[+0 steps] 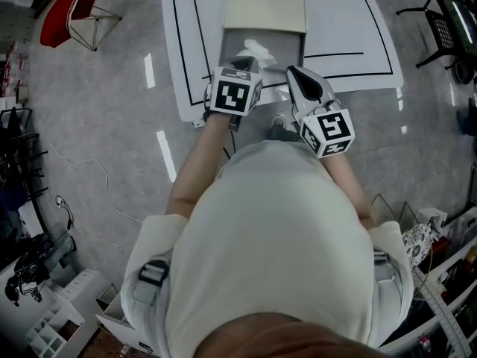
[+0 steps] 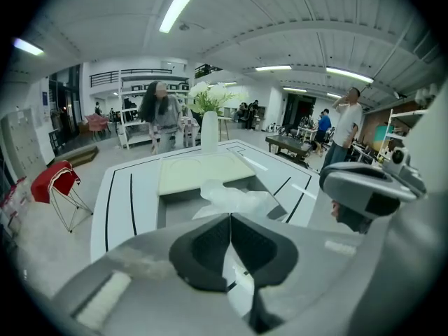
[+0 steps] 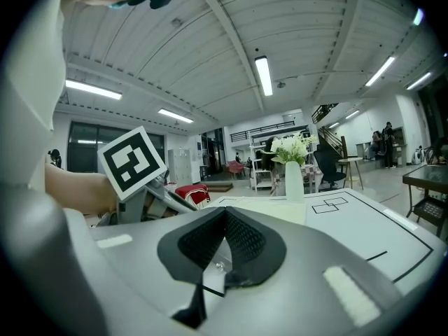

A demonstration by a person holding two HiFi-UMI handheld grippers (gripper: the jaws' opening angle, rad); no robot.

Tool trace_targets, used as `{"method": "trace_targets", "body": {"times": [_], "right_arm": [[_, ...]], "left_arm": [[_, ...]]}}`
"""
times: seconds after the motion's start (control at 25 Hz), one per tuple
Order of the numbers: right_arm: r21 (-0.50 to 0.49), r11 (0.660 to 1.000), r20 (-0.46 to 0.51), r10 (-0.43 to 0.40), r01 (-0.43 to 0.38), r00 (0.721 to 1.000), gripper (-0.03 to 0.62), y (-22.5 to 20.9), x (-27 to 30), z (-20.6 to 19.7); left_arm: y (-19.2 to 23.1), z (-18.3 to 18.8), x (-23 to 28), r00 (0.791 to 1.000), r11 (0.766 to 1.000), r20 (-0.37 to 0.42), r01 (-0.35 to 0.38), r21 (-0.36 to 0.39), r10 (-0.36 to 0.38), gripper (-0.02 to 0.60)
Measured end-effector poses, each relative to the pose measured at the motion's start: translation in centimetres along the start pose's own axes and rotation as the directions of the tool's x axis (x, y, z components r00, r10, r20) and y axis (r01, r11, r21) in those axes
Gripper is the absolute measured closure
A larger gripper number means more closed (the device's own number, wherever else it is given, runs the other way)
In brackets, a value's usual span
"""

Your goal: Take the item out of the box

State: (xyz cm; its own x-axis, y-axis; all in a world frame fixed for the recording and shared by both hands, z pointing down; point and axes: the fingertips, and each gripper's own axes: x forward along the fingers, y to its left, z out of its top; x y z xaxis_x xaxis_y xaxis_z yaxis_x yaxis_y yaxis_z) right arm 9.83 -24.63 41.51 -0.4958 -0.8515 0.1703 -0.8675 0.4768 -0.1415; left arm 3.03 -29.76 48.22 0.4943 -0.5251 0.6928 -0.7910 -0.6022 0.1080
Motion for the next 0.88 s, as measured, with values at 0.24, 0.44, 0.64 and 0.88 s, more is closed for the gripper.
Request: {"method": "trace_targets", "body": {"times": [0.24,0.44,0.64,0.88], "right_arm": [[0.007,1.000,0.005,-0.027,0.027,1.000,0.597,2.7,-1.6,-0.9],[0.010,0.999,0.003,-0.047,0.046,0.999,0.597,4.8,-3.3,-1.6],[0.011,0.998,-0.006,-0.055,0.055,0.998,0.597,6.8,-4.8,-2.3],[0.009,0.998,-0.010,-0.056,0.056,0.998,0.597,9.1,-6.3,-2.8]], "left_arm": [[-0.2,-2.1,-2.6,0.999,1.000,0.042,0.000,-0.002,0.000,0.575],[-0.3,-4.2,-4.6,0.998,1.000,0.063,0.003,-0.017,-0.002,0.575],[-0.7,-6.2,-6.7,0.996,0.999,0.087,0.006,-0.039,-0.002,0.575],[-1.2,-8.0,-9.1,0.992,0.999,0.125,0.008,-0.050,-0.002,0.575]]}}
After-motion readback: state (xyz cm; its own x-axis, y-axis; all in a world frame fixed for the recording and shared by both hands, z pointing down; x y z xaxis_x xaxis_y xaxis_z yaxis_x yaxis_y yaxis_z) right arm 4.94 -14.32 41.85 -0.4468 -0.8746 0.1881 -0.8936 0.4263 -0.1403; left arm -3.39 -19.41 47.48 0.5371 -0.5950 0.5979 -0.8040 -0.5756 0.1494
